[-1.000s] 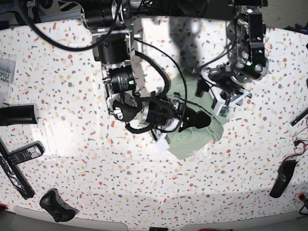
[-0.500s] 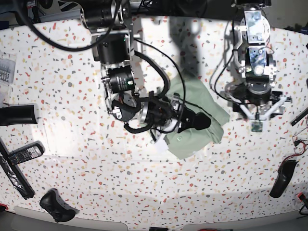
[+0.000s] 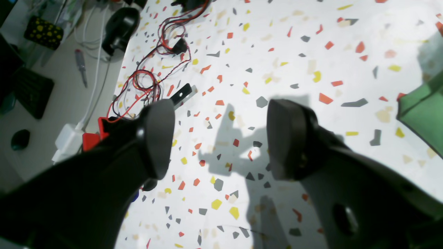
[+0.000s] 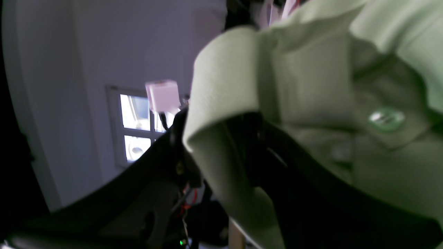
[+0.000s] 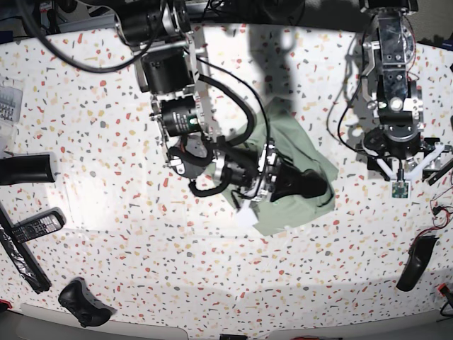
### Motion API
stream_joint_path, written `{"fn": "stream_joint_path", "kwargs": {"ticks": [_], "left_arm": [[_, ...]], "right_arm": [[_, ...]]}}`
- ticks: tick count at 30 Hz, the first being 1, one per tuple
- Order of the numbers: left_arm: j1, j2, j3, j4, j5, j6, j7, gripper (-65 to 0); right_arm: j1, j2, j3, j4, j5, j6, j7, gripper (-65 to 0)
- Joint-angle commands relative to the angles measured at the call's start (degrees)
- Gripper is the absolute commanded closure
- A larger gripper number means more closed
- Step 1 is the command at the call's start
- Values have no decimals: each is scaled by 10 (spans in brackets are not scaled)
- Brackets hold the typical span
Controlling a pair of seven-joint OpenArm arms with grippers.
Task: Fold the T-shirt properly
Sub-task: 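Lay the folded end down with the right gripper and smooth it with the left gripper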
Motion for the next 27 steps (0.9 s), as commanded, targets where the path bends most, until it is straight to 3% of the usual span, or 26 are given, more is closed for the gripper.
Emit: {"fn": "stream_joint_path", "kwargs": {"ticks": [1, 6, 10, 27], "left_arm": [[-7, -5, 0, 12, 8, 5, -11, -383], [-6, -5, 0, 12, 7, 5, -11, -383], [-6, -5, 0, 12, 7, 5, -10, -383], [-6, -8, 0, 12, -13, 5, 6, -383]], "right_arm": [[17, -6, -12, 10, 20, 11, 1, -180], [34, -6, -42, 10, 20, 11, 1, -180], [51, -6, -40, 10, -31, 11, 1, -180], [125, -6, -40, 10, -155, 11, 1, -180]]}}
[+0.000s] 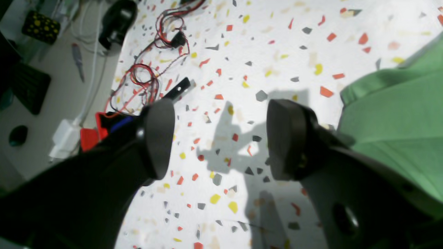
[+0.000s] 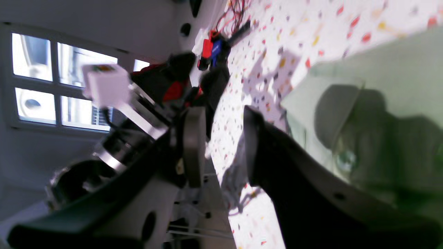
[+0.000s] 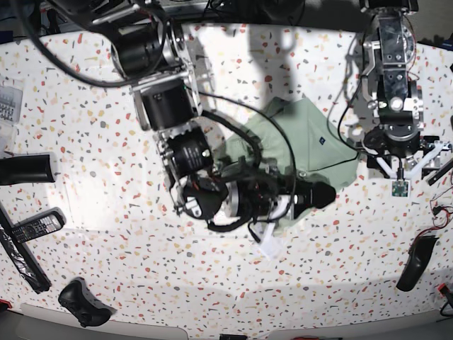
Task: Fold the T-shirt properly
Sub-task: 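Lay the folded end down with the right gripper and smooth it with the left gripper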
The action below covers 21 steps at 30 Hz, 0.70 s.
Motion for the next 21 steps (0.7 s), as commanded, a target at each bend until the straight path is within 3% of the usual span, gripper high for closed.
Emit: {"fn": "stream_joint_path", "kwargs": {"ticks": [1, 3, 5, 8, 12, 14, 17, 21], "left_arm": [[-7, -8, 0, 12, -11, -1, -10, -383], [-7, -11, 0, 12, -38, -24, -10, -383], [-6, -11, 0, 14, -75, -50, -10, -383], [0, -11, 0, 35, -155, -92, -10, -383], [25, -11, 0, 102, -278, -148, -4, -382], [42, -10, 0, 140, -355, -175, 12, -383], [72, -2, 2, 167, -443, -203, 15, -383], [111, 25, 14, 166, -464, -207, 11, -382]], "right_arm": [[31, -6, 0, 10, 17, 10, 8, -180], [52, -6, 5, 10, 5, 10, 8, -180], [72, -6, 14, 10, -45, 10, 16, -180], [87, -6, 40, 10, -191, 10, 63, -180], [74, -6, 87, 9, -406, 10, 212, -180], [68, -6, 104, 9, -435, 10, 263, -180], [70, -6, 109, 9, -435, 10, 287, -180], [72, -6, 108, 9, -439, 10, 294, -180]]}}
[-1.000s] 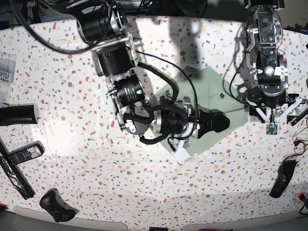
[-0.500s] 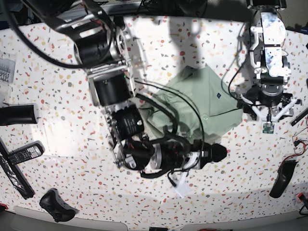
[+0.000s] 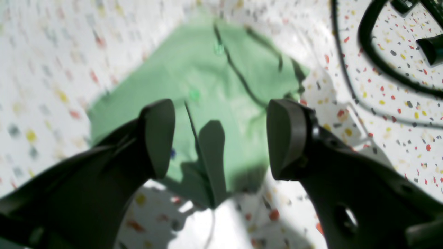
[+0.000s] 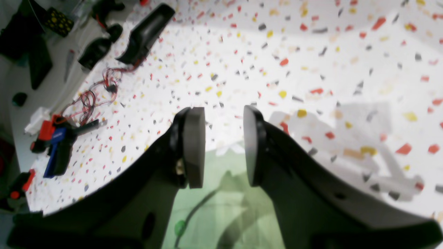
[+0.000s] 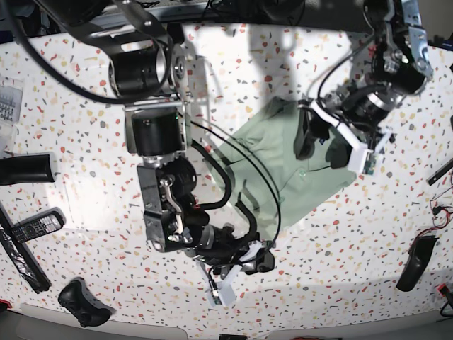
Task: Fold the T-shirt properly
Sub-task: 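Lay the folded end down with the right gripper and smooth it with the left gripper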
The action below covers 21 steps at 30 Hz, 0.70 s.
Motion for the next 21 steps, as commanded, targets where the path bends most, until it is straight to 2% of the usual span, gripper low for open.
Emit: {"fn": "stream_joint_path", "kwargs": {"ticks": [1, 5, 8, 11, 14, 21], "left_arm": [[5, 7, 10, 9, -8, -3, -15, -382], [32, 10, 86, 9, -5, -20, -25, -382], [42, 11, 160, 6, 23, -19, -40, -383], [42, 11, 223, 4, 78, 28, -42, -382], [42, 11, 250, 3, 152, 73, -56, -382], [40, 11, 250, -86, 160, 118, -66, -382]], "right_arm": [[19, -4, -1, 9, 0, 9, 17, -180], [14, -4, -1, 0, -25, 9, 48, -180], [13, -4, -1, -37, -70, 9, 116, -180], [13, -4, -1, -104, -106, 9, 169, -180], [12, -4, -1, -160, -108, 9, 174, -180], [5, -4, -1, -171, -104, 9, 152, -180]]}}
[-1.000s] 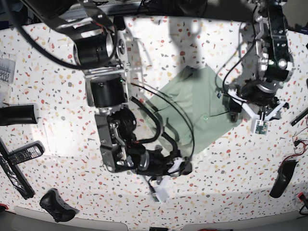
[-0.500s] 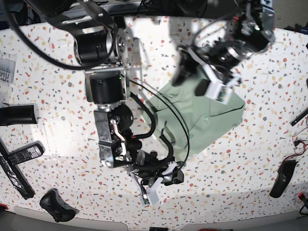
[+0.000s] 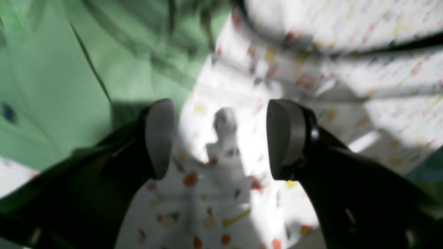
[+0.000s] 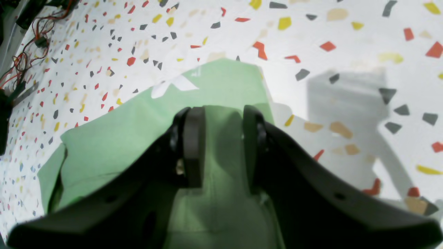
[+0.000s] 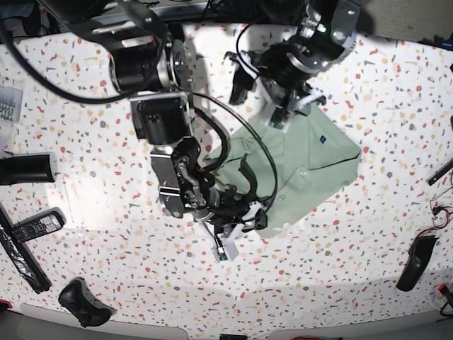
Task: Fold the T-shirt properly
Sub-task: 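Lay the folded end down with the right gripper and smooth it with the left gripper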
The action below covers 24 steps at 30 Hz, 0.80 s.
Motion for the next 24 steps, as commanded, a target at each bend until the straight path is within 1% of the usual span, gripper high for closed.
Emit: {"fn": "stream_joint_path", "kwargs": {"ticks": [1, 4, 7, 9, 11, 12, 14, 17, 21, 24], "left_arm": [[0, 2, 1, -6, -3, 0, -13, -382], [-2, 2, 1, -42, 7, 0, -31, -382], [-11, 14, 0, -58, 52, 3, -34, -382], [-24, 18, 0, -68, 70, 29, -33, -382], [-42, 17, 0, -84, 72, 50, -31, -382], [-51, 17, 0, -95, 72, 54, -31, -383], [-68, 17, 0, -122, 72, 54, -31, -382], [-90, 17, 0, -178, 82, 54, -27, -383], [-117, 16, 0, -258, 144, 85, -7, -382], [-134, 2, 0, -286, 183, 90, 10, -382]], "right_arm": [[19, -4, -1, 10, 16, 10, 8, -180], [19, -4, -1, 10, 17, 10, 9, -180], [18, -4, -1, 10, 17, 10, 8, -180], [18, -4, -1, 10, 17, 10, 0, -180], [18, -4, -1, 10, 17, 10, -10, -180], [17, -4, -1, 10, 18, 10, -9, -180], [13, -4, -1, 12, 31, 10, -8, -180], [2, 3, -1, 28, 50, 10, -23, -180], [-32, 16, -1, 78, 68, 10, -50, -180], [-66, 28, -1, 128, 76, 10, -58, -180]]}}
